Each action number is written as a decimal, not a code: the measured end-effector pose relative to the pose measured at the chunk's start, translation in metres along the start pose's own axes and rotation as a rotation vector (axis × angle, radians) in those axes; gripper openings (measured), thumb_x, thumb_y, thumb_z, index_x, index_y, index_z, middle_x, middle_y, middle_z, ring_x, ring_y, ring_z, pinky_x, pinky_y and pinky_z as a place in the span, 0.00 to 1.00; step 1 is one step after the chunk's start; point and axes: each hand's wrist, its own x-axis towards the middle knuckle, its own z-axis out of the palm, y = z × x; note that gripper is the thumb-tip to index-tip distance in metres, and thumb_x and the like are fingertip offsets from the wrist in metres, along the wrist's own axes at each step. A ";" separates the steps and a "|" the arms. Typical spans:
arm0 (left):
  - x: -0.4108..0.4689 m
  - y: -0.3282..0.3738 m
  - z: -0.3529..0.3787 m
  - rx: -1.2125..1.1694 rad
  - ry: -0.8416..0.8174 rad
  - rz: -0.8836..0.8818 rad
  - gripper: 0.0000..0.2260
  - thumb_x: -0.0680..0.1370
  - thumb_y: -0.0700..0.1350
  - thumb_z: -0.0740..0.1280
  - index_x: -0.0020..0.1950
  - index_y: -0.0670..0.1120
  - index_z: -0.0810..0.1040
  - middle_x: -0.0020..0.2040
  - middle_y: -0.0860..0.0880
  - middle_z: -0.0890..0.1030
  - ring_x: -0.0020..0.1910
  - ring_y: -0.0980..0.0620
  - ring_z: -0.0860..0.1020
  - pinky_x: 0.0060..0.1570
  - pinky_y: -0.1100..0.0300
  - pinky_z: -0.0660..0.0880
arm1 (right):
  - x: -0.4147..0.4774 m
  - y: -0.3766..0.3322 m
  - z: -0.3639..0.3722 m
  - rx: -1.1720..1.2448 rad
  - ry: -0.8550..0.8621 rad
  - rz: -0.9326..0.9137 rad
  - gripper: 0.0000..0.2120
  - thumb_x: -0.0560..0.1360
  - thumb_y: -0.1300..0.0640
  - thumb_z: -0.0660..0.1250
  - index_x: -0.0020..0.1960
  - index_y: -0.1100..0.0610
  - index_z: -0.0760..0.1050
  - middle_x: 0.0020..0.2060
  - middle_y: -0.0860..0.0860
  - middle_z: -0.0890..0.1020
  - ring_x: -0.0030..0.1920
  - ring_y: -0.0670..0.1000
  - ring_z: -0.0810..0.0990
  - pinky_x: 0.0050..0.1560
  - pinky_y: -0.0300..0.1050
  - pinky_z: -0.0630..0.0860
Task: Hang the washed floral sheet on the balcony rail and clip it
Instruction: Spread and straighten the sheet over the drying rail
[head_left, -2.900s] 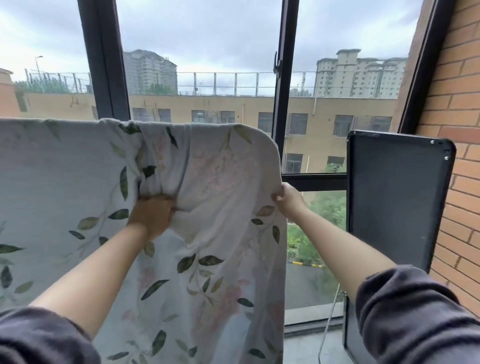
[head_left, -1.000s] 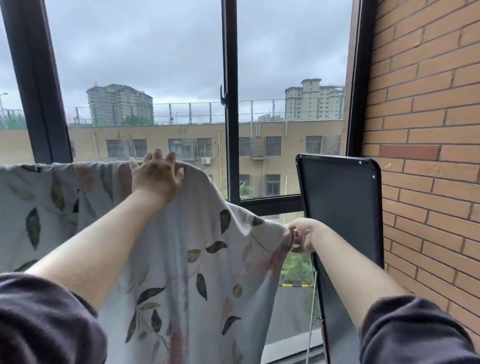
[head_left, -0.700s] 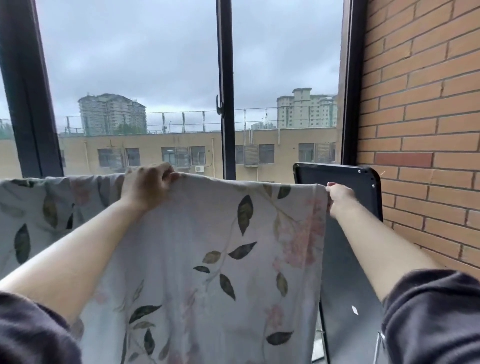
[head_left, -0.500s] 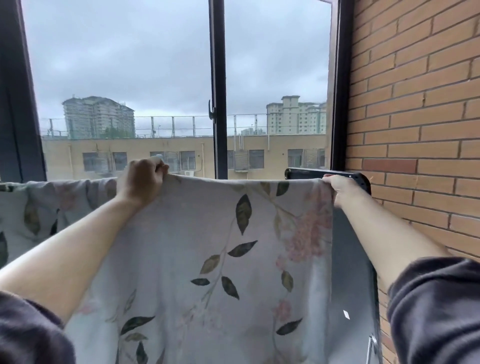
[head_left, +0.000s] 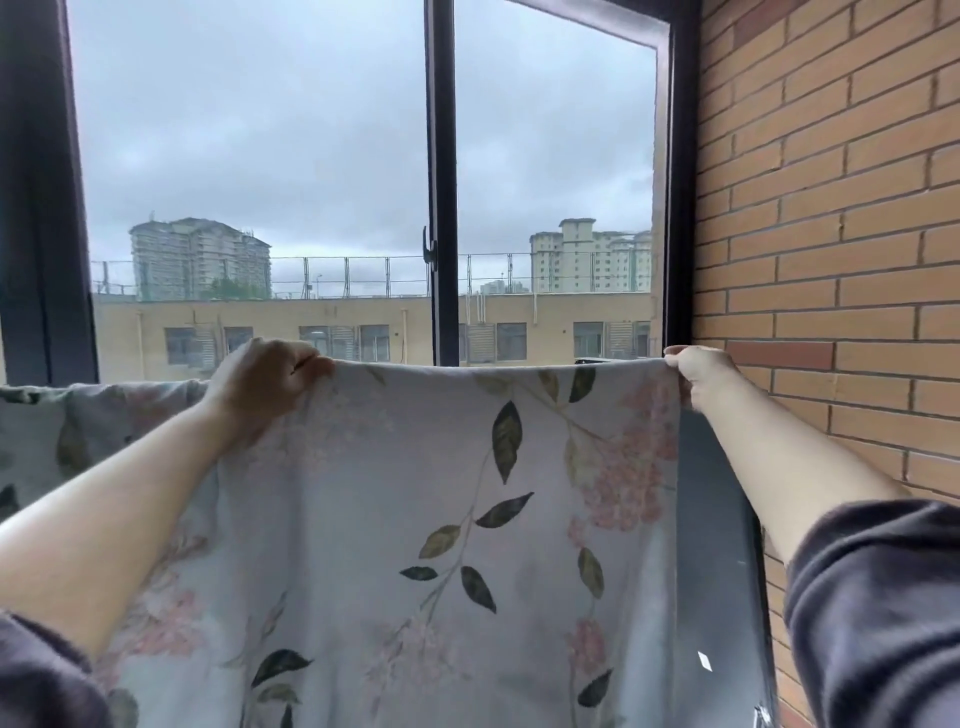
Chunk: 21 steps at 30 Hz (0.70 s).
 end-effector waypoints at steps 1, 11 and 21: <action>0.002 -0.002 0.000 0.001 0.052 -0.003 0.17 0.78 0.54 0.61 0.29 0.51 0.71 0.29 0.45 0.77 0.32 0.43 0.78 0.38 0.50 0.76 | 0.000 -0.002 0.000 0.000 -0.016 -0.016 0.13 0.75 0.68 0.63 0.35 0.54 0.72 0.38 0.54 0.77 0.34 0.51 0.74 0.41 0.48 0.73; -0.016 -0.008 -0.017 0.367 -0.047 -0.163 0.26 0.79 0.60 0.48 0.55 0.47 0.80 0.49 0.38 0.82 0.49 0.40 0.80 0.43 0.52 0.70 | -0.006 0.021 0.016 -0.256 -0.060 -0.020 0.13 0.76 0.68 0.59 0.36 0.57 0.73 0.42 0.58 0.77 0.33 0.52 0.70 0.33 0.41 0.67; -0.027 -0.004 -0.021 0.382 -0.086 -0.300 0.25 0.81 0.57 0.45 0.65 0.49 0.74 0.59 0.40 0.79 0.55 0.41 0.77 0.50 0.52 0.69 | -0.149 0.019 0.155 -0.792 -0.466 -0.782 0.14 0.79 0.54 0.56 0.61 0.56 0.72 0.59 0.53 0.77 0.57 0.54 0.76 0.61 0.51 0.70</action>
